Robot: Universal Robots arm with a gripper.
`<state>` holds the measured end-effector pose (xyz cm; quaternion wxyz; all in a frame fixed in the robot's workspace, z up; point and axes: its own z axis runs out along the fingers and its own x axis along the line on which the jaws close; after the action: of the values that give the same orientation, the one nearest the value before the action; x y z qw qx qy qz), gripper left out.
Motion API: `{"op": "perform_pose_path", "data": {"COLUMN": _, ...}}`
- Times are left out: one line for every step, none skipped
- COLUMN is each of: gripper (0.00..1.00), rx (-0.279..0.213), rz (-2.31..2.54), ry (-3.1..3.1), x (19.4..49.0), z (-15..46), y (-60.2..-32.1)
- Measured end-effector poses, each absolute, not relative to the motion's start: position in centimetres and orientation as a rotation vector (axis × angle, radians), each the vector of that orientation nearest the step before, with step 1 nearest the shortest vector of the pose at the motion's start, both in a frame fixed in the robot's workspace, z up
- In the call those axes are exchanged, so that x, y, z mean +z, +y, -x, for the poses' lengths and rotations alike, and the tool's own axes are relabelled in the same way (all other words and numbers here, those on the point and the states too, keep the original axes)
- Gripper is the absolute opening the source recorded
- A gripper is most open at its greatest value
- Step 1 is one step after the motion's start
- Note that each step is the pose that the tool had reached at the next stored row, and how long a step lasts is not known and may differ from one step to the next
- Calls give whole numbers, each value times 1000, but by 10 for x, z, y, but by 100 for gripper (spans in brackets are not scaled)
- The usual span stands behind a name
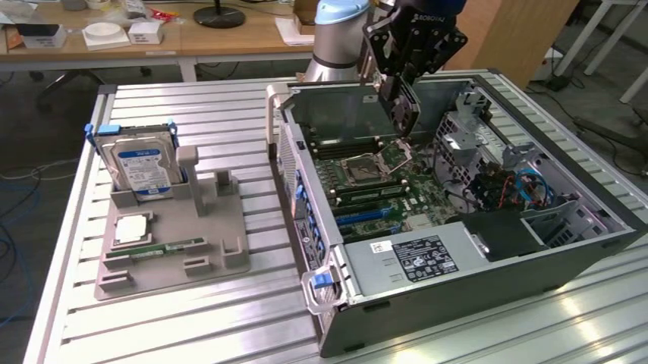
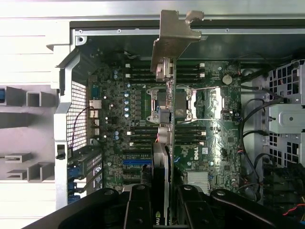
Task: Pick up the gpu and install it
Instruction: 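Pick up the gpu and move the gpu toward the slot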
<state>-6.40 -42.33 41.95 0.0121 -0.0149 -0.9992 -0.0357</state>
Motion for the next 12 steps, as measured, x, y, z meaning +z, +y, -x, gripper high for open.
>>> {"op": "perform_pose_path", "data": {"gripper": 26, "rx": -111, "rz": 46, "ry": -3115, "x": 420, "z": 64, "y": -423}}
{"op": "perform_pose_path", "data": {"gripper": 26, "rx": -111, "rz": 46, "ry": -3115, "x": 420, "z": 64, "y": -423}}
{"op": "perform_pose_path", "data": {"gripper": 26, "rx": -111, "rz": 46, "ry": -3115, "x": 420, "z": 64, "y": -423}}
{"op": "perform_pose_path", "data": {"gripper": 26, "rx": -111, "rz": 45, "ry": -3115, "x": 420, "z": 63, "y": -423}}
{"op": "perform_pose_path", "data": {"gripper": 26, "rx": -111, "rz": 46, "ry": -3115, "x": 420, "z": 62, "y": -423}}
{"op": "perform_pose_path", "data": {"gripper": 26, "rx": -111, "rz": 46, "ry": -3115, "x": 420, "z": 61, "y": -423}}
{"op": "perform_pose_path", "data": {"gripper": 26, "rx": -111, "rz": 45, "ry": -3115, "x": 419, "z": 60, "y": -423}}
{"op": "perform_pose_path", "data": {"gripper": 26, "rx": -111, "rz": 45, "ry": -3115, "x": 419, "z": 59, "y": -423}}
{"op": "perform_pose_path", "data": {"gripper": 26, "rx": -111, "rz": 45, "ry": -3115, "x": 419, "z": 59, "y": -423}}
{"op": "perform_pose_path", "data": {"gripper": 26, "rx": -111, "rz": 45, "ry": -3115, "x": 419, "z": 58, "y": -423}}
{"op": "perform_pose_path", "data": {"gripper": 26, "rx": -111, "rz": 44, "ry": -3115, "x": 419, "z": 57, "y": -423}}
{"op": "perform_pose_path", "data": {"gripper": 26, "rx": -111, "rz": 44, "ry": -3115, "x": 419, "z": 57, "y": -423}}
